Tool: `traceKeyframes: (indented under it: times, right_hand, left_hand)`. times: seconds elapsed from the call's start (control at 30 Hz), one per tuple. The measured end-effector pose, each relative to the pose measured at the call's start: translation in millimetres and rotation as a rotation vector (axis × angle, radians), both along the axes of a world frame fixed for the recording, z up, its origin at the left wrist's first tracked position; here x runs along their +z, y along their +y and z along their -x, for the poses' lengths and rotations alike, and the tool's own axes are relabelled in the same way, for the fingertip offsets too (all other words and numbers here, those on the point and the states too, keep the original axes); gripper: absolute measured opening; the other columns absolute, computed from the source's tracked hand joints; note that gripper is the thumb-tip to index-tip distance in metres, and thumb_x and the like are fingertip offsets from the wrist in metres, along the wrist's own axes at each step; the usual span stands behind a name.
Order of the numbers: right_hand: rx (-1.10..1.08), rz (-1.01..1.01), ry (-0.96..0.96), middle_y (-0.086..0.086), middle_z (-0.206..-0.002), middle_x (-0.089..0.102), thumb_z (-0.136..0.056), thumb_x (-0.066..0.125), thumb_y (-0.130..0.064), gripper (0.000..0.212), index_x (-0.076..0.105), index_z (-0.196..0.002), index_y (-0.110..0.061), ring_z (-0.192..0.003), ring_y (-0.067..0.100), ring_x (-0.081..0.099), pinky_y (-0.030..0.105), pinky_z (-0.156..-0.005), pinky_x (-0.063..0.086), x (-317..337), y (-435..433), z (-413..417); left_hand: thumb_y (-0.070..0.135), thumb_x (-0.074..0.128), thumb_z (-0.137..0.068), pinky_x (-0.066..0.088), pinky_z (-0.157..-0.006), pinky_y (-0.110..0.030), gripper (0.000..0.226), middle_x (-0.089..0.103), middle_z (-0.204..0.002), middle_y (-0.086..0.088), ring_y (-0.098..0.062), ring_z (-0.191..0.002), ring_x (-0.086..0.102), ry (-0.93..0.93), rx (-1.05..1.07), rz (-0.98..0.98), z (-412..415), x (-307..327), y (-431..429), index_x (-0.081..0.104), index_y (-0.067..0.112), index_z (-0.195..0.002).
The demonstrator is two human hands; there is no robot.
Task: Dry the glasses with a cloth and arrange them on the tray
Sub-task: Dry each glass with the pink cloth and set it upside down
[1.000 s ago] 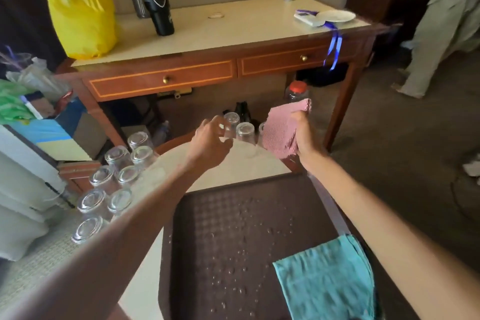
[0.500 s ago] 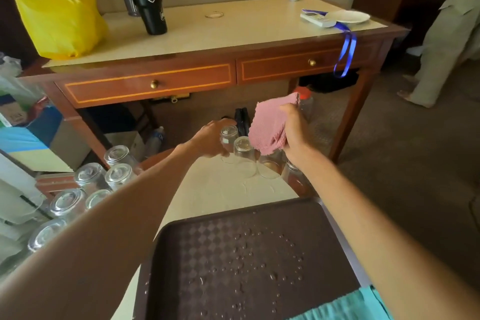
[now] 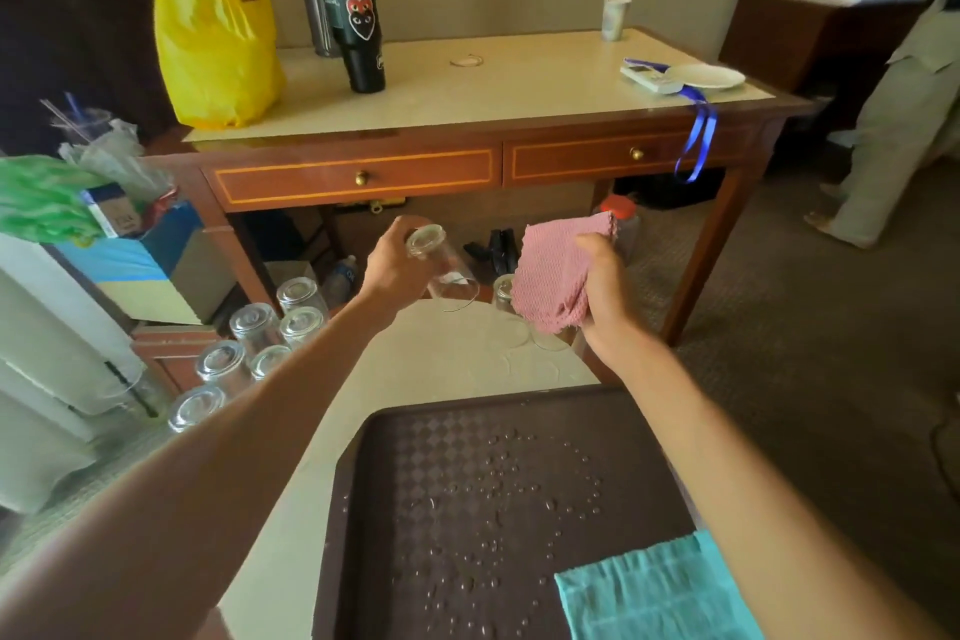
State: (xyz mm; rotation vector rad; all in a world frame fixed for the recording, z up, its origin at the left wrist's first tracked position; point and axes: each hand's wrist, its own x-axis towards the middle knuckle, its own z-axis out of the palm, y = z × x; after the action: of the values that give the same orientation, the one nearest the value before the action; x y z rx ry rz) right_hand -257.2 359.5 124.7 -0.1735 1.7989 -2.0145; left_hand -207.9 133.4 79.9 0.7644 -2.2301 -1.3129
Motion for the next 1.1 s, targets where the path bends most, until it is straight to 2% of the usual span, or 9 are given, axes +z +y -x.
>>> traceKeyframes:
  times: [0.07,0.13,0.3,0.47,0.57,0.77,0.83,0.97,1.1]
  right_hand:
    - [-0.018,0.02,0.039,0.038,-0.12,0.057,-0.106,0.041,-0.032,0.024,0.057,-0.091,-0.024,-0.069,0.014,0.051,0.042,-0.086,0.048,17,10,-20]
    - [-0.04,0.009,0.068,0.032,-0.11,0.06,-0.104,0.043,-0.037,0.025,0.06,-0.101,-0.02,-0.074,0.015,0.053,0.046,-0.093,0.049,33,19,-44]
    - [0.059,0.004,0.105,-0.003,-0.089,0.053,-0.107,0.036,-0.04,0.023,0.05,-0.09,-0.031,-0.079,0.011,0.05,0.029,-0.075,0.043,63,42,-115]
    - [0.142,0.012,0.153,0.004,-0.099,0.057,-0.106,0.035,-0.046,0.029,0.054,-0.094,-0.028,-0.084,0.011,0.054,0.023,-0.072,0.046,74,48,-168]
    - [0.198,0.011,0.246,-0.006,-0.094,0.059,-0.108,0.031,-0.043,0.033,0.057,-0.094,-0.028,-0.081,0.002,0.057,0.009,-0.058,0.046,86,47,-198]
    - [0.346,0.046,0.358,-0.017,-0.12,0.06,-0.105,0.015,-0.058,0.049,0.056,-0.122,-0.039,-0.101,-0.017,0.058,0.004,-0.08,0.043,79,41,-230]
    - [0.374,0.08,0.341,-0.017,-0.127,0.059,-0.103,0.011,-0.062,0.056,0.051,-0.133,-0.037,-0.104,-0.015,0.06,0.007,-0.082,0.049,76,39,-238]
    - [0.372,0.183,0.219,0.003,-0.141,0.059,-0.083,0.025,-0.084,0.09,0.043,-0.149,-0.025,-0.126,0.018,0.06,0.047,-0.11,0.046,70,36,-252]
    - [0.267,0.204,0.247,0.008,-0.135,0.063,-0.103,0.03,-0.056,0.057,0.054,-0.141,-0.022,-0.124,0.025,0.062,0.051,-0.107,0.047,69,35,-255]
  left_hand:
    - [0.015,0.083,-0.085,0.055,-0.073,-0.025,0.06,0.063,-0.123,-0.002,-0.021,-0.108,0.064,0.099,-0.039,-0.124,-27,31,14,0.056,0.021,-0.139]
    - [0.016,0.085,-0.083,0.058,-0.066,-0.022,0.064,0.066,-0.122,-0.002,-0.017,-0.103,0.068,0.177,-0.066,-0.229,-59,63,32,0.054,0.022,-0.139]
    - [0.017,0.091,-0.074,0.06,-0.07,-0.026,0.072,0.074,-0.116,-0.005,-0.018,-0.098,0.075,0.27,-0.097,-0.353,-143,124,80,0.048,0.019,-0.133]
    - [0.021,0.088,-0.078,0.06,-0.088,-0.042,0.06,0.076,-0.108,-0.011,-0.024,-0.092,0.077,0.26,-0.137,-0.376,-204,146,117,0.058,0.009,-0.128]
    - [0.025,0.089,-0.077,0.057,-0.085,-0.039,0.063,0.076,-0.107,-0.012,-0.024,-0.089,0.076,0.249,-0.144,-0.396,-226,142,133,0.058,0.01,-0.129]
    - [0.026,0.082,-0.085,0.054,-0.063,-0.017,0.047,0.076,-0.107,-0.004,-0.007,-0.086,0.075,0.283,-0.15,-0.402,-255,136,153,0.066,0.013,-0.127]
    - [0.025,0.079,-0.089,0.056,-0.065,-0.019,0.042,0.077,-0.106,-0.007,-0.011,-0.086,0.075,0.304,-0.129,-0.415,-260,134,154,0.067,0.011,-0.128]
    - [0.03,0.066,-0.1,0.055,-0.071,-0.027,0.029,0.076,-0.111,-0.011,-0.015,-0.088,0.073,0.336,-0.142,-0.471,-267,129,157,0.071,0.014,-0.124]
    - [0.035,0.056,-0.105,0.052,-0.102,-0.048,0.028,0.075,-0.117,-0.01,-0.028,-0.112,0.071,0.329,-0.21,-0.518,-268,123,158,0.073,0.02,-0.122]
